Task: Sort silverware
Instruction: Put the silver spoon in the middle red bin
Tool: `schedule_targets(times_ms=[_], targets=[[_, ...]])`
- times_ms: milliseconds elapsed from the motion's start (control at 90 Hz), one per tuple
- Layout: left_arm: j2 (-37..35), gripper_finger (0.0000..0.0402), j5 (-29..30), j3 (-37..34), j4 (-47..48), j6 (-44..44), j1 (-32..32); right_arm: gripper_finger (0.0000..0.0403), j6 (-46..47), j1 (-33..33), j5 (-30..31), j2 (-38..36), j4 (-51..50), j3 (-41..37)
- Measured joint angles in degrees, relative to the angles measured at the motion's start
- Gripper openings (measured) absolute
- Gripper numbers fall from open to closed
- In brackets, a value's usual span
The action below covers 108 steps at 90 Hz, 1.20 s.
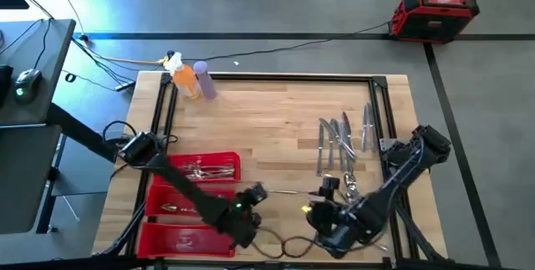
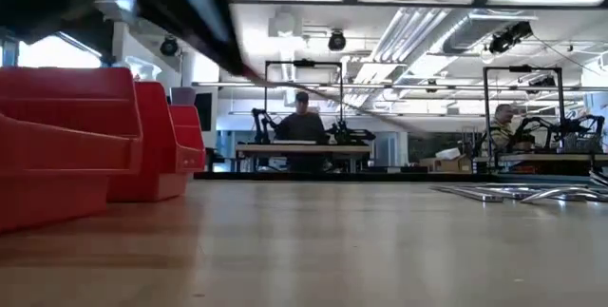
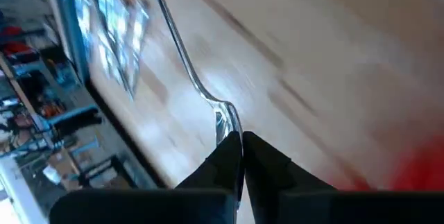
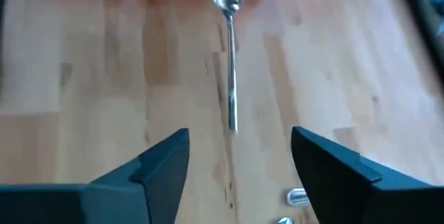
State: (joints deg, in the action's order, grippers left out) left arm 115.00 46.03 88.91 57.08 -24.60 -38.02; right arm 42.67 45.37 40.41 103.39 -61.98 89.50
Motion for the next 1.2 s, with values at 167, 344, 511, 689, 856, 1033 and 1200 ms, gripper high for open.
schedule_targets(times_ms=[167,344,511,689,856,1033,1200], targets=[[0.0,0.0,1.1,2.1,18.5,10.9,-6.0,0.0204,0.1,1.3,2.9,0.0,0.0,1.4],[0.0,0.0,1.1,3.7,31.3,20.2,-10.3,0.0193,0.0,0.2,3.0,0.0,-0.6,0.7],[-0.8,0.0,0.2,5.2,32.8,24.8,-13.4,0.0193,-0.4,-1.4,2.3,0.1,-0.5,0.7],[-1.0,0.0,-5.0,8.3,32.6,30.4,-18.6,0.0193,-0.7,-2.4,1.1,0.1,-0.5,0.7],[-1.0,0.0,-13.7,7.0,32.9,35.7,-23.2,0.0193,-1.2,-2.9,1.3,0.1,0.1,0.6],[-2.8,0.0,-13.8,3.7,32.9,40.8,-25.3,0.0193,-1.6,-3.0,1.2,0.1,0.2,0.6],[-4.4,0.0,-17.1,-2.2,33.0,44.8,-25.1,0.0193,-1.6,-3.0,1.1,0.1,0.2,0.6]])
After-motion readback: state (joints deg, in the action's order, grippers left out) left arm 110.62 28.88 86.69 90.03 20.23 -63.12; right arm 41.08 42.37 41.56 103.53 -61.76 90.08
